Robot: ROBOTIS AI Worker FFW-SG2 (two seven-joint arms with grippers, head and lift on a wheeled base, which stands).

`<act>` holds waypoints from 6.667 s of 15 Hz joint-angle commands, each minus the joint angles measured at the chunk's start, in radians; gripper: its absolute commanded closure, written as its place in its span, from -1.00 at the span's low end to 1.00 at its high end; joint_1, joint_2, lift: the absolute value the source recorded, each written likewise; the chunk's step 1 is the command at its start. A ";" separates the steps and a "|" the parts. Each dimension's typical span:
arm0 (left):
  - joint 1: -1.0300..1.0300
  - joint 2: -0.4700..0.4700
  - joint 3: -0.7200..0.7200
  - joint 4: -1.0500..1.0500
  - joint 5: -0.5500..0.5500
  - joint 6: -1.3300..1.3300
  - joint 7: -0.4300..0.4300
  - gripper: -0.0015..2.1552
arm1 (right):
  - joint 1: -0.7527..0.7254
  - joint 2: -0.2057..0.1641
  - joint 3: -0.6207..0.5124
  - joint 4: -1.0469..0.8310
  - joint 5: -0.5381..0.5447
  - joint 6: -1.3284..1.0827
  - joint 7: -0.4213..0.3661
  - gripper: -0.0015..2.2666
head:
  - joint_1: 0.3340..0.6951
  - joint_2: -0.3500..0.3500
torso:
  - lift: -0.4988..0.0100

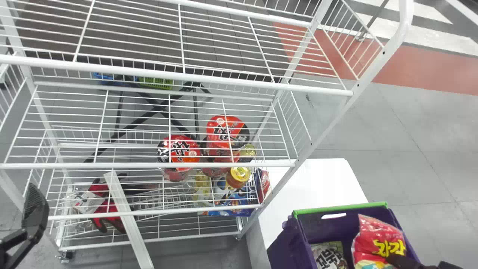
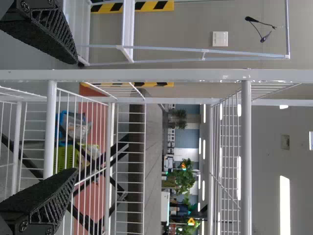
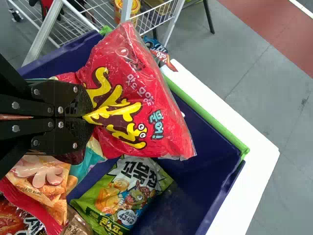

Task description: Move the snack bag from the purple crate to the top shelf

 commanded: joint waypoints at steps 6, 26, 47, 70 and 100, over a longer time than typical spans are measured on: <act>0.000 0.000 0.000 0.001 0.002 -0.003 0.000 -1.00 | 0.001 0.005 0.000 0.003 -0.002 0.000 -0.002 0.99 | 1.00 -1.00 | 0.03; -0.006 0.003 0.001 0.003 0.015 -0.009 -0.008 -1.00 | 0.015 0.017 -0.006 0.006 -0.032 0.003 0.002 0.99 | 1.00 -1.00 | 0.35; -0.017 0.008 0.000 -0.002 0.015 0.040 -0.009 -1.00 | -0.005 0.008 0.021 0.028 -0.029 -0.006 -0.006 0.99 | 1.00 -1.00 | 0.68; -0.023 0.018 0.011 0.007 0.034 0.043 -0.006 -1.00 | -0.026 0.017 0.052 0.071 -0.035 -0.046 -0.003 0.99 | 1.00 -1.00 | 1.00; -0.003 0.034 0.038 0.007 0.049 0.018 0.002 -1.00 | -0.407 0.239 1.204 0.328 -0.173 -1.362 -0.054 0.95 | 1.00 0.59 | 0.96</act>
